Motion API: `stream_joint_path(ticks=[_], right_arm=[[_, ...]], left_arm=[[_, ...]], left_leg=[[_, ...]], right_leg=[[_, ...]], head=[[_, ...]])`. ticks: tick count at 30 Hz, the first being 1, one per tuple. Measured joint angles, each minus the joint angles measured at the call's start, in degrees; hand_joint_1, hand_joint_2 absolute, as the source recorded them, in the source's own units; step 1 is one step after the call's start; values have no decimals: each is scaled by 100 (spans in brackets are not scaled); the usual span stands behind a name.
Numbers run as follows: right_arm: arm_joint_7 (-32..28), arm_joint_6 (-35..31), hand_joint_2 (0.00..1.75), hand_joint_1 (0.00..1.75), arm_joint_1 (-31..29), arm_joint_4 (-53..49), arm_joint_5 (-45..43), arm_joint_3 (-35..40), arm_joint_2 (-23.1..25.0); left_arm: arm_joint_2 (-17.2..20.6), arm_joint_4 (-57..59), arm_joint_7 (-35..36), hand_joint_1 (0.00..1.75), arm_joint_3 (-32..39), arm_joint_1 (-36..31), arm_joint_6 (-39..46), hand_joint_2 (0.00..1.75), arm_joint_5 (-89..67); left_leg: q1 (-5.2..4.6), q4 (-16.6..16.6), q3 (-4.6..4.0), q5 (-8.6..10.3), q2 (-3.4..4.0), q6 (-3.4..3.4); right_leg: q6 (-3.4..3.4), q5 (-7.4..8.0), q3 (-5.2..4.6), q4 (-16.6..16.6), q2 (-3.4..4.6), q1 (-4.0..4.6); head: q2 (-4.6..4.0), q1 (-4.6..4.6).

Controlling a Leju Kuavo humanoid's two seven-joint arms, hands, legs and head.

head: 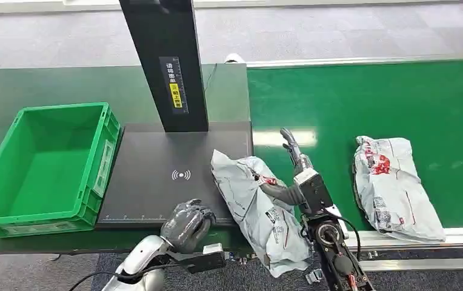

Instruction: Moved the parcel from conveyor to table for the left to box.

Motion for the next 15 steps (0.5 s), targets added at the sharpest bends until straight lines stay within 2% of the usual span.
stream_joint_path(ticks=[15], right_arm=[[6,-15,175,0,137,-116,2,-48,-13]], left_arm=[[48,-291,2,0,22,239,144,175,227]], left_leg=[[0,0,-8,0,3,0]], right_leg=[[0,0,-9,0,1,0]], head=[[0,2]])
